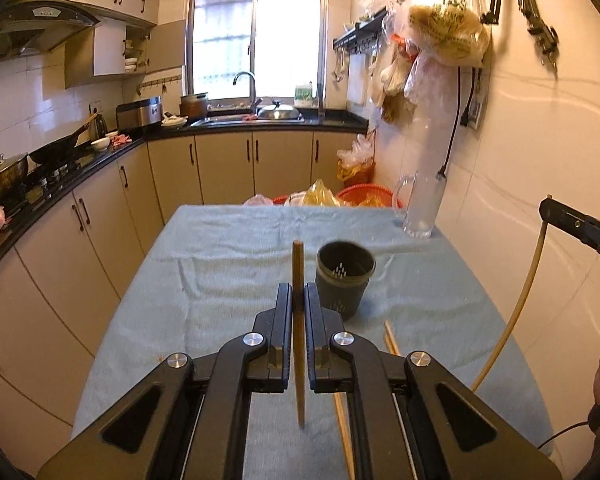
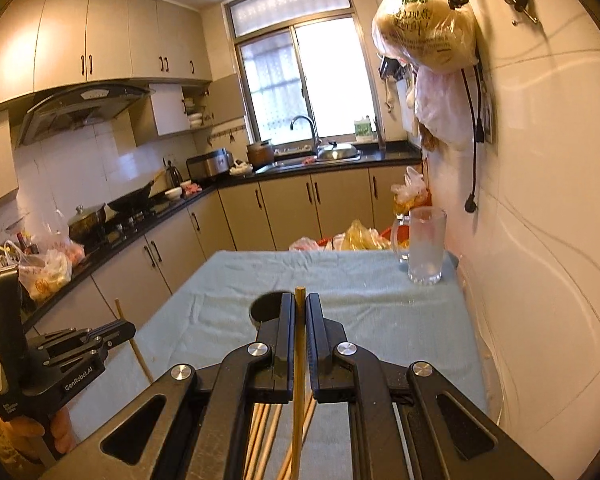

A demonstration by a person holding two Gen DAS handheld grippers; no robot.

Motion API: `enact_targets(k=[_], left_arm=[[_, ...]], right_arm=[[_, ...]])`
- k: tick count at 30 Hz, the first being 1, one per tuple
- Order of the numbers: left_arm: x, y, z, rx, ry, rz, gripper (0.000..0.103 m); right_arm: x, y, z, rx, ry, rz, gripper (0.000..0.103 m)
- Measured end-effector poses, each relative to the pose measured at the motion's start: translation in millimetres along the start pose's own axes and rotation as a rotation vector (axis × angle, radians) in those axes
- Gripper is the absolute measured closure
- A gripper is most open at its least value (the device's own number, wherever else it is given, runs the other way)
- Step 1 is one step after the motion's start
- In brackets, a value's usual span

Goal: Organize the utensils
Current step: 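Lift the chopstick with the right gripper and lower it into the holder cup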

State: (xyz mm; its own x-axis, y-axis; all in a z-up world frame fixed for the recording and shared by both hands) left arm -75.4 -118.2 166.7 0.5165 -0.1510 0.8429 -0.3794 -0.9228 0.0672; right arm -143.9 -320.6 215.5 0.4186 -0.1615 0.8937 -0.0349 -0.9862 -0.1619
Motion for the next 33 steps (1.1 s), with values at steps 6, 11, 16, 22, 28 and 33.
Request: enact_targets(k=[6, 11, 16, 22, 28, 33], left_arm=[[46.2, -0.2, 8.3, -0.027, 0.041, -0.004, 0.098], [95.5, 2.3, 8.2, -0.04, 0.114, -0.007, 0.098], [142.4, 5.7, 14.8, -0.07, 0.178, -0.037, 0.098], [167.4, 15.6, 44.7, -0.1, 0.178, -0.056, 0.098], [147.4, 21.4, 97.7, -0.117, 0.086, -0.063, 0.098], [112.7, 27.3, 139.9, -0.102, -0.023, -0.032, 0.098]], right_arm=[[38.9, 0.8, 11.6, 0.015, 0.051, 0.025, 0.097], [75.2, 1.4, 32.6, 0.038, 0.098, 0.068, 0.097], [102.2, 5.0, 57.8, 0.039, 0.14, 0.109, 0.097], [118.8, 11.1, 94.2, 0.045, 0.165, 0.176, 0.097], [110.0, 12.7, 141.1, -0.011, 0.166, 0.172, 0.097], [68.0, 12.1, 189.0, -0.004, 0.018, 0.165, 0.097]])
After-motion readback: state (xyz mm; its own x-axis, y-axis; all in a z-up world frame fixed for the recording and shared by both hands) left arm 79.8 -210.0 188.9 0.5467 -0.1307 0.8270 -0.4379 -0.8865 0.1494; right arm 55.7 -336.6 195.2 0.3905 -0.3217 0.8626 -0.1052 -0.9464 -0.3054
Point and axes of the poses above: each gripper's, at about its wrist camera, not at the fingertips, and z roughly the way its jaws point, y to its right, x to its top, the point moved 7 cm from there along z, roughly the way its jaws point, and after that the axes turned 3 degrees about -x, right-handed, at the moved point
